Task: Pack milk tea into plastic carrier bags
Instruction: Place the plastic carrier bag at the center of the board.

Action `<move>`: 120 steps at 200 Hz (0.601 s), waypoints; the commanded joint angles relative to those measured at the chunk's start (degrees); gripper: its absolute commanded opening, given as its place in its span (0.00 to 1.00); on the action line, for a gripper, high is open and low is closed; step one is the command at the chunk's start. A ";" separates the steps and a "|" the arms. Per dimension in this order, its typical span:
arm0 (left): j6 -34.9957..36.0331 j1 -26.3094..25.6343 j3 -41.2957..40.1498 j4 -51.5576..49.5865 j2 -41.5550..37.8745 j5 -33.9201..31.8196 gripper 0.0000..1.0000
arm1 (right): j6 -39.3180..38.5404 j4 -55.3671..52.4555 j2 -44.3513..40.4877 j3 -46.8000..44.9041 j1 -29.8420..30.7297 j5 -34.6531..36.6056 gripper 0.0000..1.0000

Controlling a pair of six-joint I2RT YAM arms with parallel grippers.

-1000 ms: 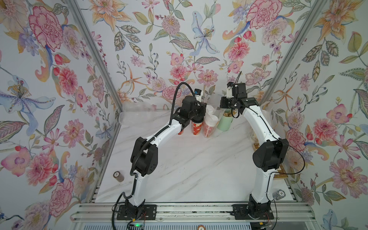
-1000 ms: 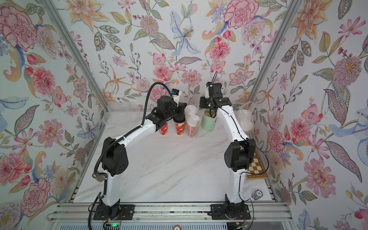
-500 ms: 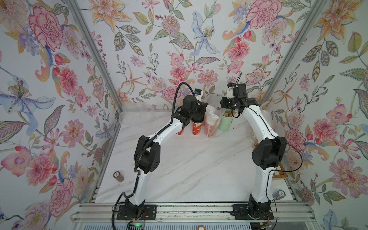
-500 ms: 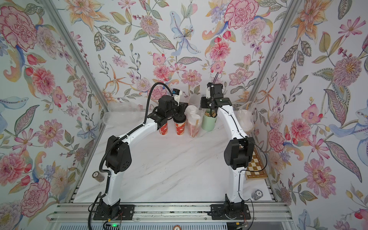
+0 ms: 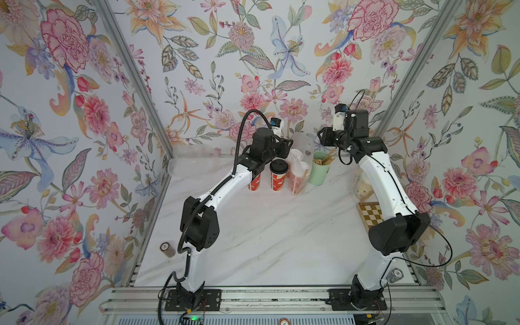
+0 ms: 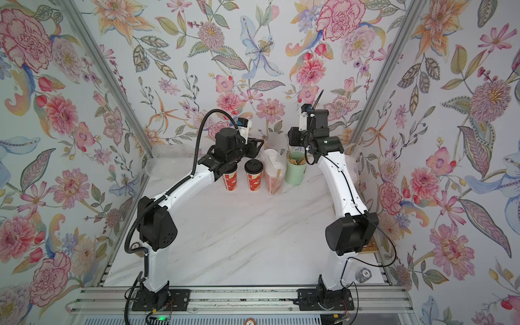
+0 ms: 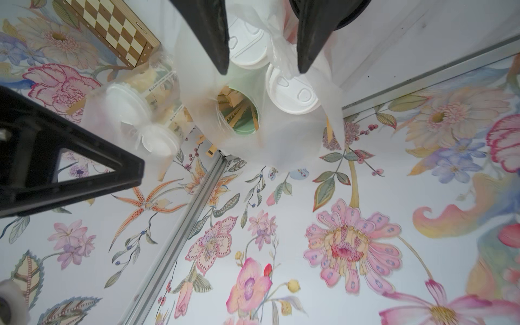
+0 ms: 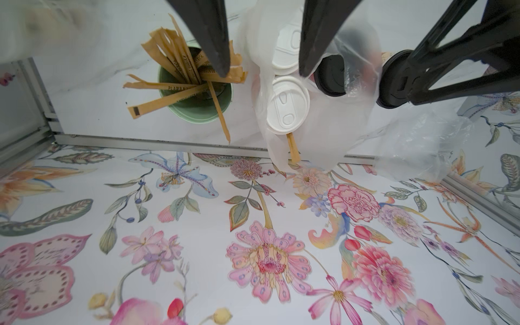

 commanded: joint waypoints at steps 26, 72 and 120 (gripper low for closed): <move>3.84 1.77 -6.67 -7.41 -10.38 -6.68 0.46 | 1.26 -0.74 -9.73 -12.23 0.29 2.39 0.45; 5.04 8.08 -17.89 -11.52 -18.94 -11.16 0.49 | 3.91 -0.73 -18.22 -24.86 0.95 1.03 0.47; 7.67 20.81 -22.03 -17.79 -17.64 -11.05 0.51 | 4.29 -0.71 -23.93 -34.21 1.22 1.87 0.48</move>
